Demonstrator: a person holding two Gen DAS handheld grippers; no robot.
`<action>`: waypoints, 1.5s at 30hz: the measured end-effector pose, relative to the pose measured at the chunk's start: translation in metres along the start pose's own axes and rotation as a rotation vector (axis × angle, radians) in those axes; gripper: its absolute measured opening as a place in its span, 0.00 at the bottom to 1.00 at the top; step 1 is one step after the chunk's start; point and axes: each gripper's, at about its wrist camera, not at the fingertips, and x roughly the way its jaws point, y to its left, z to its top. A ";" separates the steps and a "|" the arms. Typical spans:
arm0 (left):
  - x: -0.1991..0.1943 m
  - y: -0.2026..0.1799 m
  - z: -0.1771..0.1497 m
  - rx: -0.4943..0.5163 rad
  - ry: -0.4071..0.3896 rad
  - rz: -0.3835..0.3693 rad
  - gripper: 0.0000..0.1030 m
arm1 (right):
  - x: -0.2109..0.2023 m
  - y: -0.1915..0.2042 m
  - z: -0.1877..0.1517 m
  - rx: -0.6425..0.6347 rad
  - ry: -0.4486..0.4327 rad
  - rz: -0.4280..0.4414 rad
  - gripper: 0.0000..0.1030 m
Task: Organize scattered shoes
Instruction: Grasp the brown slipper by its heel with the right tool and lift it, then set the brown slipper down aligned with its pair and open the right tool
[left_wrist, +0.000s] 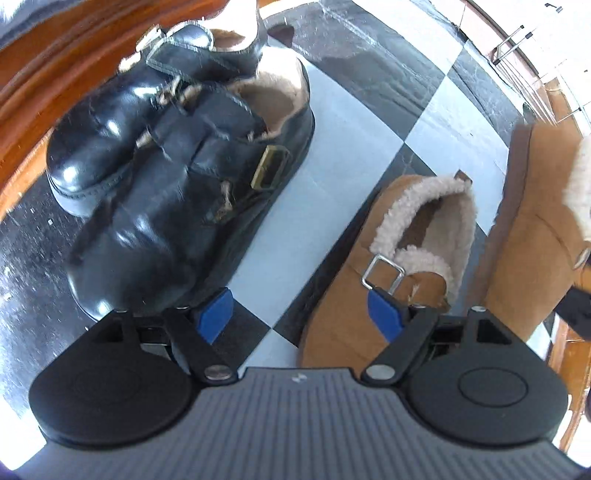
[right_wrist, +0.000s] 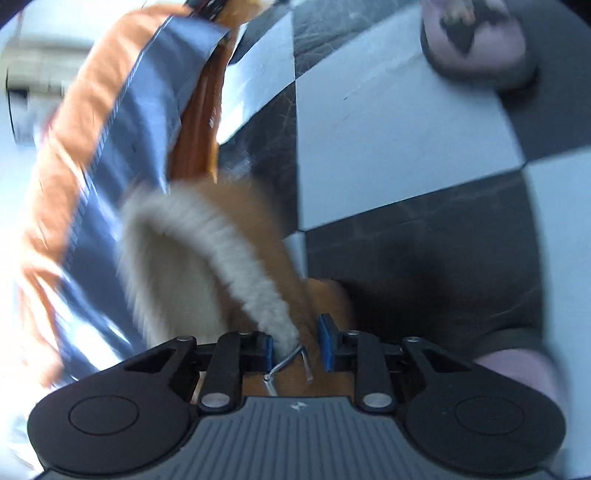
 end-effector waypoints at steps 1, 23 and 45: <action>0.002 -0.001 0.001 0.007 0.001 0.010 0.78 | 0.003 -0.001 -0.005 -0.021 0.006 -0.042 0.23; 0.014 -0.023 0.011 0.081 -0.033 0.181 0.72 | 0.048 -0.009 -0.004 -0.072 -0.060 0.048 0.21; -0.026 -0.001 0.002 0.135 0.148 0.187 0.81 | 0.068 0.003 -0.044 -0.057 0.107 -0.204 0.47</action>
